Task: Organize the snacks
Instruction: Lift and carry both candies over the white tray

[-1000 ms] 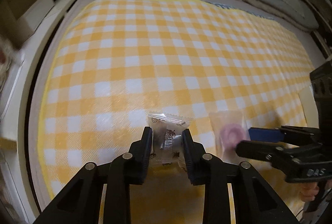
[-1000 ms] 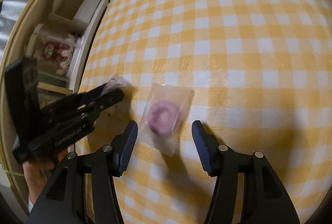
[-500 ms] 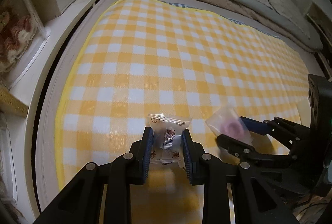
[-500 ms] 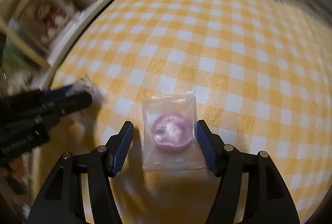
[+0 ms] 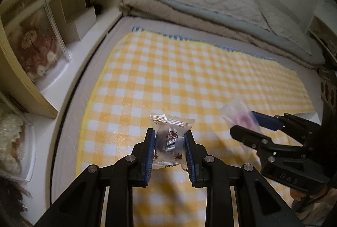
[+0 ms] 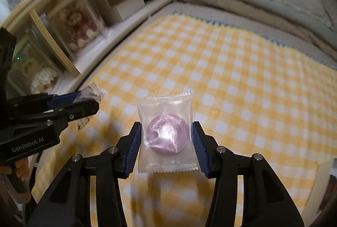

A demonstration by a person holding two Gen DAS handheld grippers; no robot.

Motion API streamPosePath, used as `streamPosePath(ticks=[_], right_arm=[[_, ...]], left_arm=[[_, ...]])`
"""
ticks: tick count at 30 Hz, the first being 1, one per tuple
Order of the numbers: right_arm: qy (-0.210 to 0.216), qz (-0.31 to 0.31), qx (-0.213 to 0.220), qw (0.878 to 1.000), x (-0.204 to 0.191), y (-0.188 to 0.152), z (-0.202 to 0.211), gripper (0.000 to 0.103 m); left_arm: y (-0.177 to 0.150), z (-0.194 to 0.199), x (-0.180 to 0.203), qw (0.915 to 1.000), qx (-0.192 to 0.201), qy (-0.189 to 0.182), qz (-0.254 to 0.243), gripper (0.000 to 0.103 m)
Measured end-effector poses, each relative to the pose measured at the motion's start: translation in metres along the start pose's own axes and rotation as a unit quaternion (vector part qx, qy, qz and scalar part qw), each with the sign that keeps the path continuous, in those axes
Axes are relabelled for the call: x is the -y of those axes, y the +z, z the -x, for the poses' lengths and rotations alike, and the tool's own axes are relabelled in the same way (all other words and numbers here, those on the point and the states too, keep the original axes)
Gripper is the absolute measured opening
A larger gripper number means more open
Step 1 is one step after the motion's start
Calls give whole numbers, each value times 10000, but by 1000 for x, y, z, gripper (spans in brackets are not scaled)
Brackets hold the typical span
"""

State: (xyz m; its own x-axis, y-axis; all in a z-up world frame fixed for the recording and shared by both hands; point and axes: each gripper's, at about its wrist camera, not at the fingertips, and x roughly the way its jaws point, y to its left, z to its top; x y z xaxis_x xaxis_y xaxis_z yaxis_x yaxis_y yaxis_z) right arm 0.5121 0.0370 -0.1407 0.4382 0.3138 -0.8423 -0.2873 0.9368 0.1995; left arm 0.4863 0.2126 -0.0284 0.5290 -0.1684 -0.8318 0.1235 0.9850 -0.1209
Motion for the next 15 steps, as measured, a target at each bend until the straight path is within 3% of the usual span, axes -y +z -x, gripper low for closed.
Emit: streamPosePath(ticks=[15], right_arm=[[-232,-110,769,9967,22,-11,140,49]], left_arm=[[-28,138,72,9974,624,258,-240,27]])
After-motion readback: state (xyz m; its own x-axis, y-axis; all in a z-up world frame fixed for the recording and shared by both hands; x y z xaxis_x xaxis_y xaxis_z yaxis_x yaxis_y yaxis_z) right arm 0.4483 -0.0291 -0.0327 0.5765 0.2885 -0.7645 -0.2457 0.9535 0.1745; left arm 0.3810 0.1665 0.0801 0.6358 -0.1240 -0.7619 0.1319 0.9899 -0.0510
